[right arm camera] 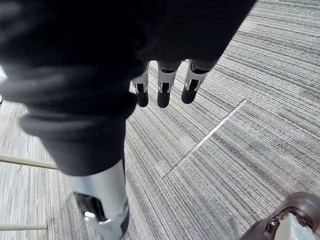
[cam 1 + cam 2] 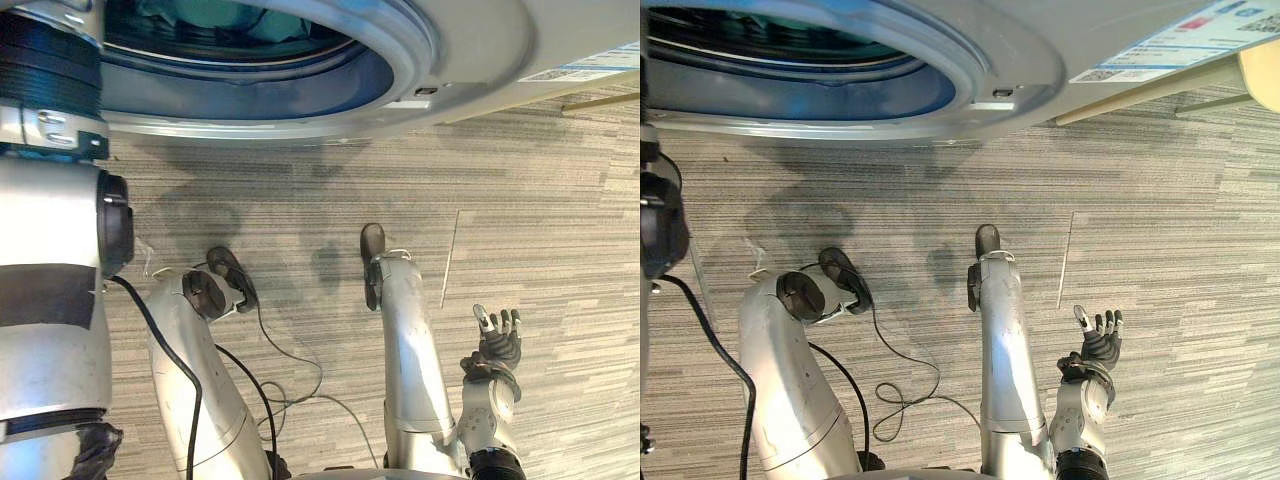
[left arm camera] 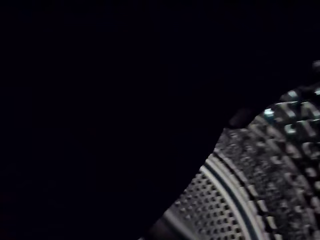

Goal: Pick up the laundry basket with both hands and put the clothes into the washing machine.

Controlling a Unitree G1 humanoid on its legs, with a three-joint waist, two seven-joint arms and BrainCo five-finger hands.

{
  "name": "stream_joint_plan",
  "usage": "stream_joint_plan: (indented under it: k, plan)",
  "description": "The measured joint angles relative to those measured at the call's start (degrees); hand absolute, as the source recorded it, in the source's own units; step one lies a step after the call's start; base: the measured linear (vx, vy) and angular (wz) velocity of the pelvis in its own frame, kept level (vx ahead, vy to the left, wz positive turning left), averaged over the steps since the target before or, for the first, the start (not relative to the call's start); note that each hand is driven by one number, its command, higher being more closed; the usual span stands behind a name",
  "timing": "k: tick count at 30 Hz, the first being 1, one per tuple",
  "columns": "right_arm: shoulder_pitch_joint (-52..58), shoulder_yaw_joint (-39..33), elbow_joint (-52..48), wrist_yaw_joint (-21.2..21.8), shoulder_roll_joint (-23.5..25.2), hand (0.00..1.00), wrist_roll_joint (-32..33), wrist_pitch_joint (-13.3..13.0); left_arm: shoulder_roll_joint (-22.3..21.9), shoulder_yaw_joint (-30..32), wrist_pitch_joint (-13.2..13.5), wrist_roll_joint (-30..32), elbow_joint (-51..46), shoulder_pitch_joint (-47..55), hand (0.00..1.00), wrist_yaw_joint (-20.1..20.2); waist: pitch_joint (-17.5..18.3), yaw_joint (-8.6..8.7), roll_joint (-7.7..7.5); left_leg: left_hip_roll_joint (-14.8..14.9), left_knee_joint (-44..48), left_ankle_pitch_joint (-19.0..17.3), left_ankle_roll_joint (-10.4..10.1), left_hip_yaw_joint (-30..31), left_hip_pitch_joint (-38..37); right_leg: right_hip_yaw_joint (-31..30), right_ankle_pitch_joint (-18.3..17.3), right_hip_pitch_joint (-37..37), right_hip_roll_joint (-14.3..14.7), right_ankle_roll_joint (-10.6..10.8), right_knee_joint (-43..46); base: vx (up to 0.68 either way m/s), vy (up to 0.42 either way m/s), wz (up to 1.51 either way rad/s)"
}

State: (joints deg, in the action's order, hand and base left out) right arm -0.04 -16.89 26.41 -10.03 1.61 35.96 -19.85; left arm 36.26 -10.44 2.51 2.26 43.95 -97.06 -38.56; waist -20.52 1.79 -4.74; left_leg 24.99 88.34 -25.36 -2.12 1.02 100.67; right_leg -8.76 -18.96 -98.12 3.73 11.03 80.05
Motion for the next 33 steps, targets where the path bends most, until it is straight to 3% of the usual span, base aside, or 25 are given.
stream_joint_plan:
  k: [1,6,13,16,17,20,22,25,30,33]
  plan:
    - [0.00,0.26,0.39,0.00,-0.29,0.00,0.00,0.06,-0.28,0.02,-0.11,-1.72,1.92,0.97,0.00,3.06,-0.01,-0.19,0.01,0.00,0.00,0.00,0.00,-0.01,-0.01,0.01,0.01,0.07,-0.02,0.00,-0.09,0.00,0.000,0.00]
    - [0.01,2.50,2.23,0.15,-1.80,0.00,0.00,0.52,-0.93,1.08,-1.26,-5.76,7.19,2.53,0.00,9.92,-0.03,-0.66,0.04,0.00,-0.17,0.00,0.01,-0.05,-0.07,0.04,0.01,0.27,-0.06,0.01,-0.54,0.00,0.000,0.00]
    - [0.42,3.31,2.62,0.22,-2.35,0.00,0.02,1.49,-3.08,7.32,-1.31,-9.72,7.91,6.38,0.00,12.51,-0.11,-1.08,0.17,-0.01,-0.46,-0.02,-0.01,-0.14,-1.17,0.07,-0.01,1.39,-0.15,-0.02,-0.69,0.00,0.000,0.00]
    - [0.49,3.40,2.68,0.21,-2.68,0.00,0.02,2.48,-6.87,11.18,-0.26,-18.78,8.98,8.73,0.00,14.55,-0.11,-1.23,0.17,-0.15,-0.77,-0.02,0.00,-0.39,-1.69,0.05,-0.01,1.82,-0.46,-0.02,-0.82,0.01,-0.001,0.07]
    - [0.49,3.38,2.73,0.16,-2.73,0.00,0.01,2.74,-8.51,11.64,1.36,-29.34,9.03,9.60,0.00,14.96,-0.11,-1.29,0.17,-0.37,-1.22,0.01,0.00,-0.66,-1.94,-0.01,-0.01,1.93,-0.77,-0.03,-1.00,0.01,0.001,0.12]
    - [0.46,3.37,2.46,0.02,-2.64,0.00,-0.05,2.99,-13.11,16.11,4.89,-44.46,6.70,13.44,0.00,15.74,-0.11,-1.36,0.17,-0.90,-1.55,0.04,-0.01,-0.98,-3.08,-0.33,-0.28,2.70,-1.02,-0.17,-0.96,0.02,-0.002,0.08]
    - [0.47,3.30,1.85,-0.20,-2.32,0.00,-0.06,3.50,-16.58,17.42,8.95,-56.15,-2.79,20.76,0.00,16.26,-0.11,-0.98,0.18,-1.17,-2.00,0.03,-0.02,-1.30,-4.56,-0.31,-0.80,3.98,-1.46,-0.43,-0.95,0.03,-0.007,0.10]
    - [0.48,3.22,1.12,-1.37,-2.09,0.00,-0.27,4.54,-17.90,12.69,13.82,-65.91,-16.85,35.70,0.00,18.32,-0.15,-1.13,0.24,-1.95,-3.45,0.15,-0.28,-1.53,-7.55,-0.07,-1.80,6.57,-2.30,-0.85,-0.98,0.03,-0.026,0.22]
    - [0.49,3.86,1.20,-1.21,-2.95,0.00,-0.78,5.54,-17.59,1.31,13.86,-64.82,-25.66,55.24,0.00,24.38,-0.24,-3.11,0.43,-3.70,-8.47,0.89,-1.48,-2.51,-13.25,0.56,-2.63,11.25,-4.38,-1.96,-3.16,0.02,-0.050,0.31]
    - [0.40,5.39,1.55,-0.96,-3.12,0.00,-0.77,5.83,-19.40,-1.31,10.07,-57.17,-25.24,63.88,0.00,26.45,-0.27,-4.31,0.51,-4.05,-10.38,1.60,-2.24,-2.70,-17.08,1.03,-3.43,14.62,-4.85,-2.63,-3.83,0.05,-0.051,0.13]
